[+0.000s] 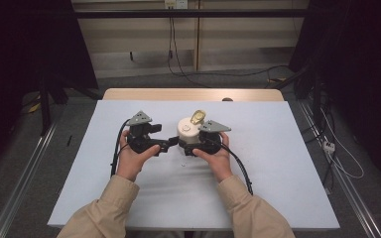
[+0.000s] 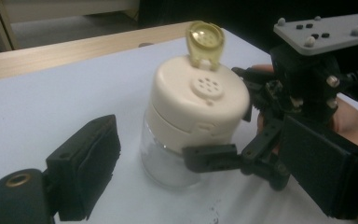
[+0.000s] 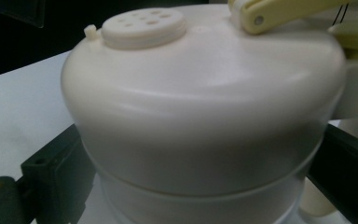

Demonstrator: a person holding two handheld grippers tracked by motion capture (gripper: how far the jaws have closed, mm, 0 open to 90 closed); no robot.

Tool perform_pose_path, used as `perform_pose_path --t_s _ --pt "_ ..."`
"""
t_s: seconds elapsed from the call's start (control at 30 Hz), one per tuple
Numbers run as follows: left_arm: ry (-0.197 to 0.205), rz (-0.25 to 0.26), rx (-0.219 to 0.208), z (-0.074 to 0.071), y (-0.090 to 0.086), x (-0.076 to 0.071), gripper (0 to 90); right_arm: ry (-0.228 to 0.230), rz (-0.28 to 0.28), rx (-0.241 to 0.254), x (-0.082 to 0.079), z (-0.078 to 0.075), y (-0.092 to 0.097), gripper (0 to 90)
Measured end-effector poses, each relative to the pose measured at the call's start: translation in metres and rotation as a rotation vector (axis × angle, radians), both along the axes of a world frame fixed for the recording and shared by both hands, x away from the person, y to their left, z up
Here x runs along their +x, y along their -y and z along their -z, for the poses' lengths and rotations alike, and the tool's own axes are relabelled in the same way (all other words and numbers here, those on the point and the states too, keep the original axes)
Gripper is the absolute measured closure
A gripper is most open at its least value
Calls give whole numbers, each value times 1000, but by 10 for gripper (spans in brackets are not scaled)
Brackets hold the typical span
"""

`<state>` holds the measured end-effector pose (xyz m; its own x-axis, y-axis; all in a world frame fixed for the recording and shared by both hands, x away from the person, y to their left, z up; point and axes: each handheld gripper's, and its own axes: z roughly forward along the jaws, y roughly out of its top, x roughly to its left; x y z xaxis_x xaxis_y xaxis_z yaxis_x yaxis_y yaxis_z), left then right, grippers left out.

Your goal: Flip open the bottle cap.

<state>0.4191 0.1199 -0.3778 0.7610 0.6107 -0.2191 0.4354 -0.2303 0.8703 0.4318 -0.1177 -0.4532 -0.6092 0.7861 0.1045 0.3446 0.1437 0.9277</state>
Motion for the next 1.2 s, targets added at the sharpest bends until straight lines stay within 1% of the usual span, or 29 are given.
perform_pose_path --t_s 0.1,0.13,0.17,0.2,0.23,0.27,0.33,0.47,0.5,0.53,0.57,0.63,0.73,0.83,0.9,0.97,1.07,1.1,1.2 --pt "-10 -5 4 4 -8 -4 89 -19 -4 11 -2 0 3 35" --pt "-14 -11 -1 6 -11 -5 88 -18 2 7 -3 -1 3 31" --pt "-19 -16 -11 7 -14 -6 87 -7 2 3 -5 -2 5 38" --pt "-19 -12 -12 8 -16 -7 81 -2 -5 -6 -7 -3 6 45" --pt "-18 -13 -7 10 -19 -8 77 -6 -6 -23 -8 -4 7 40" --pt "-17 -15 -2 11 -21 -9 76 -10 -2 -28 -10 -4 9 46" --pt "-15 -15 -9 12 -26 -11 61 -4 -5 -14 -14 -3 15 48" --pt "-3 -12 -14 15 -36 -15 55 -23 -4 -1 -21 -5 26 54" --pt "1 -10 -17 16 -39 -16 54 -24 -15 5 -23 -6 29 56" --pt "6 -15 -12 17 -41 -17 51 -19 -24 5 -25 -7 31 56" --pt "12 -15 -7 18 -43 -18 51 -10 -19 5 -28 -8 33 58" --pt "13 -14 -5 21 -48 -19 48 -5 -35 18 -33 -10 36 51" --pt "15 -20 15 26 -54 -20 45 3 -55 11 -40 -14 40 46" --pt "10 -26 11 30 -61 -21 45 12 -56 12 -47 -16 44 38" --pt "10 -29 16 33 -65 -21 45 3 -63 18 -51 -16 47 28" --pt "9 -32 6 34 -68 -22 45 2 -72 18 -55 -16 49 27" --pt "2 -37 6 37 -71 -23 45 -10 -67 24 -60 -16 53 32" --pt "2 -36 2 38 -72 -23 45 -11 -68 28 -61 -15 54 35" --pt "7 -29 7 40 -72 -24 45 1 -56 12 -65 -17 59 40"
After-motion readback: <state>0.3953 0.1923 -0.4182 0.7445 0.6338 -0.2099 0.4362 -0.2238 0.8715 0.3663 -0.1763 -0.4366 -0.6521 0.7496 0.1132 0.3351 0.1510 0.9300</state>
